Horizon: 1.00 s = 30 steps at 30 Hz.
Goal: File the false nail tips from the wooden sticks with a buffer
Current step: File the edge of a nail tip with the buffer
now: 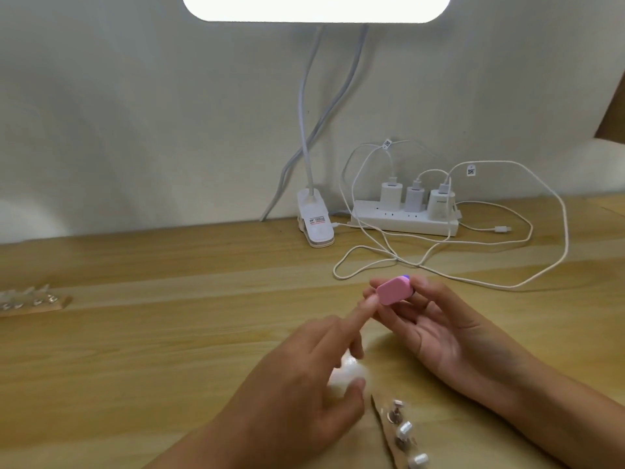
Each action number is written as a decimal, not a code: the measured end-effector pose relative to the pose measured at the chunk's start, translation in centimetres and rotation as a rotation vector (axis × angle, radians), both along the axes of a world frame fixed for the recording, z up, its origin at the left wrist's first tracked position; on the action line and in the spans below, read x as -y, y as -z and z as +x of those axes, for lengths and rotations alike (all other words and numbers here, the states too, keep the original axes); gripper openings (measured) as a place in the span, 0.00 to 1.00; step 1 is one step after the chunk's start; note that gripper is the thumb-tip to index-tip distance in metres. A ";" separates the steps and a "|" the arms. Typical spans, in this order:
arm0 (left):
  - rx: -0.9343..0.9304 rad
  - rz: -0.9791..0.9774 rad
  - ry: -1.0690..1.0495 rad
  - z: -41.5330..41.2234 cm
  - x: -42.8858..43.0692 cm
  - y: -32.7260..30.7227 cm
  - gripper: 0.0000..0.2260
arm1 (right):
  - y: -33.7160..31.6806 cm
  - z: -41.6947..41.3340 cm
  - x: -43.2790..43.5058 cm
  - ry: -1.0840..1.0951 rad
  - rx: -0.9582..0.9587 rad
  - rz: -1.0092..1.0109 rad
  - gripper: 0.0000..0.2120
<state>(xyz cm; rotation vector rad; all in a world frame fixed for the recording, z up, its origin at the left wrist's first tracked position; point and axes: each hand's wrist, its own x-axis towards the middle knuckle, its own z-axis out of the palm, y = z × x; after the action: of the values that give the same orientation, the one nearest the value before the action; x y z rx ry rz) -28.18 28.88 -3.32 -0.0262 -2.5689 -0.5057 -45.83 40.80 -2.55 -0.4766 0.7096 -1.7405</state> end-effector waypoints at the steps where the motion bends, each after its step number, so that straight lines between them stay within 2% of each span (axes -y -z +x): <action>1: -0.034 -0.144 -0.041 -0.1 0.2 -0.1 0.31 | 0.0 0.2 0.0 -0.022 0.013 -0.007 0.30; 4: -0.101 -0.424 -0.110 -0.7 0.2 0.2 0.35 | 0.2 0.7 0.1 -0.056 -0.020 0.019 0.37; 8: -0.084 -0.521 -0.162 -0.9 0.2 0.8 0.37 | 0.3 1.0 0.2 -0.130 -0.171 0.091 0.32; 16: 0.001 -0.559 -0.209 -0.9 0.7 1.1 0.40 | 0.2 0.8 0.3 -0.131 -0.181 0.099 0.32; 19: -0.059 -0.430 -0.181 -0.7 0.5 1.1 0.38 | -0.1 1.2 0.2 -0.017 -0.256 0.061 0.36; 20: -0.087 -0.316 -0.181 -0.5 0.5 1.0 0.36 | 0.0 1.3 0.1 0.067 -0.354 0.052 0.37; 22: -0.121 -0.118 -0.181 -0.2 0.7 0.6 0.35 | 0.3 1.5 -0.1 0.282 -0.690 0.048 0.33; 24: -0.124 -0.092 -0.182 0.0 0.8 0.3 0.33 | 0.7 2.0 -0.3 0.401 -1.106 -0.011 0.32; 26: -0.127 -0.135 -0.184 0.0 0.8 0.2 0.30 | 1.3 2.2 -0.5 0.396 -1.381 -0.064 0.34; 28: -0.139 -0.183 -0.172 -0.1 0.8 0.2 0.26 | 1.6 2.4 -0.6 0.374 -1.471 -0.090 0.35; 30: -0.153 -0.247 -0.140 -0.1 0.9 0.4 0.22 | 1.7 2.4 -0.7 0.383 -1.469 -0.105 0.37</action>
<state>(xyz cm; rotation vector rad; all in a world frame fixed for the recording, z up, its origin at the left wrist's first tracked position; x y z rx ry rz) -28.33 27.97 -3.71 0.0277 -2.4455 -0.1265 -43.46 41.47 -4.21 -1.8462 1.7897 -1.5445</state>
